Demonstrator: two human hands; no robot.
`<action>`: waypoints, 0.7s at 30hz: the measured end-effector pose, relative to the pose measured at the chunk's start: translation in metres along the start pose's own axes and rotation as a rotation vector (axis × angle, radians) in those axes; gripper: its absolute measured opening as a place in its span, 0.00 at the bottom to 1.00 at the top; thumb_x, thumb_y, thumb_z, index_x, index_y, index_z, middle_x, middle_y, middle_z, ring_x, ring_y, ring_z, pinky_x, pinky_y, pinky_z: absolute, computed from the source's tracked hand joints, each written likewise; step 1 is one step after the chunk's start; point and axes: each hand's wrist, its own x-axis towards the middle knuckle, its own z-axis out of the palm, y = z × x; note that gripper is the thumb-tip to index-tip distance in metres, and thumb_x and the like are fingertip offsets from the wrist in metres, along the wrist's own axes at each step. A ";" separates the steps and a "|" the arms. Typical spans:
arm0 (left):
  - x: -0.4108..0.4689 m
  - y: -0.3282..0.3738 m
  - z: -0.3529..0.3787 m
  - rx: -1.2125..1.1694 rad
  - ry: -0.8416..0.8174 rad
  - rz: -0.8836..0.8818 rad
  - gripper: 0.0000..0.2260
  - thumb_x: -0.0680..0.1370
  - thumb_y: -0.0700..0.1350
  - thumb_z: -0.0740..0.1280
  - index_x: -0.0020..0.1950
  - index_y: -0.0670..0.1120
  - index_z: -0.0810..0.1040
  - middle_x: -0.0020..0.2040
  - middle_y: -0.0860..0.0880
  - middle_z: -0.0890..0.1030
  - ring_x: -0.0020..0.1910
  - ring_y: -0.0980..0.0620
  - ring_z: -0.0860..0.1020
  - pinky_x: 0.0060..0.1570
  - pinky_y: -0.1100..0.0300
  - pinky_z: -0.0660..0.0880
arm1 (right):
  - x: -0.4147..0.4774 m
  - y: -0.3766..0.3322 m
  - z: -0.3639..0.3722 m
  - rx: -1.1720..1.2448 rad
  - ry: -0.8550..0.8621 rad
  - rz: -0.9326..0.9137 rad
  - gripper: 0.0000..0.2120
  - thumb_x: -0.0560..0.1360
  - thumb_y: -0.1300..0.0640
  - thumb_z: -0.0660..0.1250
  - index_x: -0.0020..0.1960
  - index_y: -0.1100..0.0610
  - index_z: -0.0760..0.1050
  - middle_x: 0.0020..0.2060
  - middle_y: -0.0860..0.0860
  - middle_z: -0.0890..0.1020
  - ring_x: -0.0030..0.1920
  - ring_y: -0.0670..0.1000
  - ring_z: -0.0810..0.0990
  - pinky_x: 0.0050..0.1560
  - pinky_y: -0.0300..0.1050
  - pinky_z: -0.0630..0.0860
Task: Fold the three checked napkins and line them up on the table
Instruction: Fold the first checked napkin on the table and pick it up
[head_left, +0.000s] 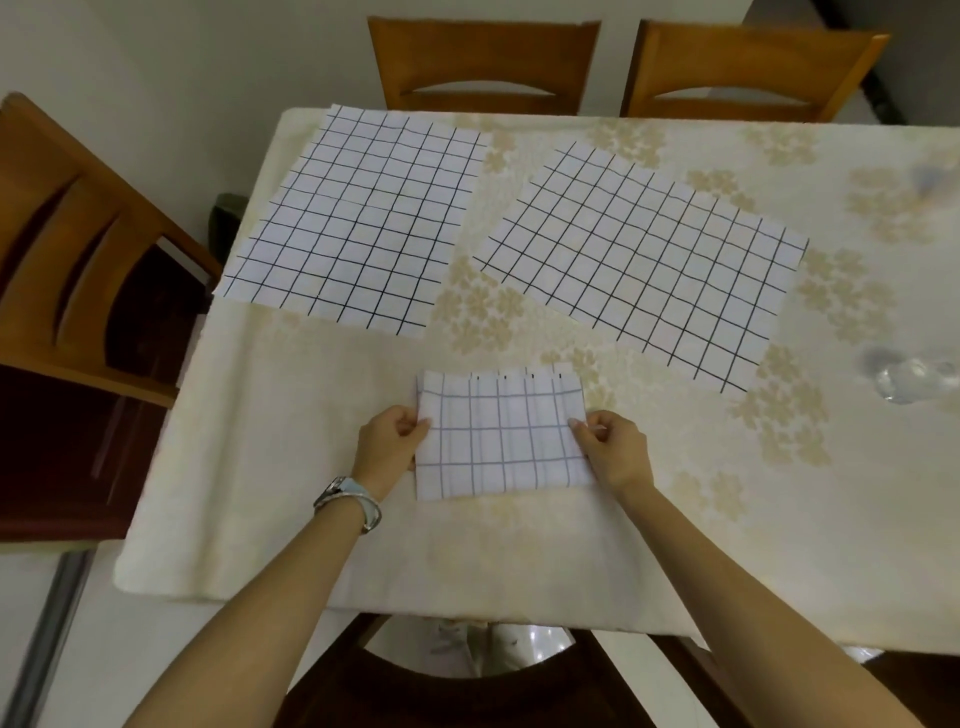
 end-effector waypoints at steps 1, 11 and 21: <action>0.000 -0.003 0.002 0.018 0.019 -0.005 0.04 0.77 0.44 0.70 0.44 0.45 0.77 0.44 0.45 0.82 0.45 0.44 0.83 0.38 0.47 0.83 | 0.002 -0.001 0.001 -0.002 0.007 0.015 0.15 0.77 0.50 0.68 0.39 0.60 0.75 0.33 0.57 0.80 0.34 0.56 0.78 0.35 0.46 0.74; 0.001 -0.008 0.009 0.056 0.170 -0.036 0.10 0.76 0.47 0.71 0.40 0.42 0.77 0.38 0.45 0.82 0.40 0.42 0.82 0.33 0.47 0.82 | 0.008 -0.013 0.007 -0.070 0.083 0.065 0.12 0.75 0.48 0.70 0.41 0.57 0.77 0.32 0.47 0.78 0.34 0.50 0.78 0.30 0.40 0.70; -0.016 0.008 0.027 0.615 0.278 0.638 0.13 0.74 0.35 0.68 0.58 0.39 0.77 0.58 0.41 0.78 0.55 0.42 0.77 0.53 0.47 0.77 | 0.000 -0.034 0.018 -0.446 0.349 -0.527 0.14 0.76 0.56 0.66 0.59 0.60 0.75 0.53 0.57 0.80 0.50 0.59 0.79 0.47 0.50 0.75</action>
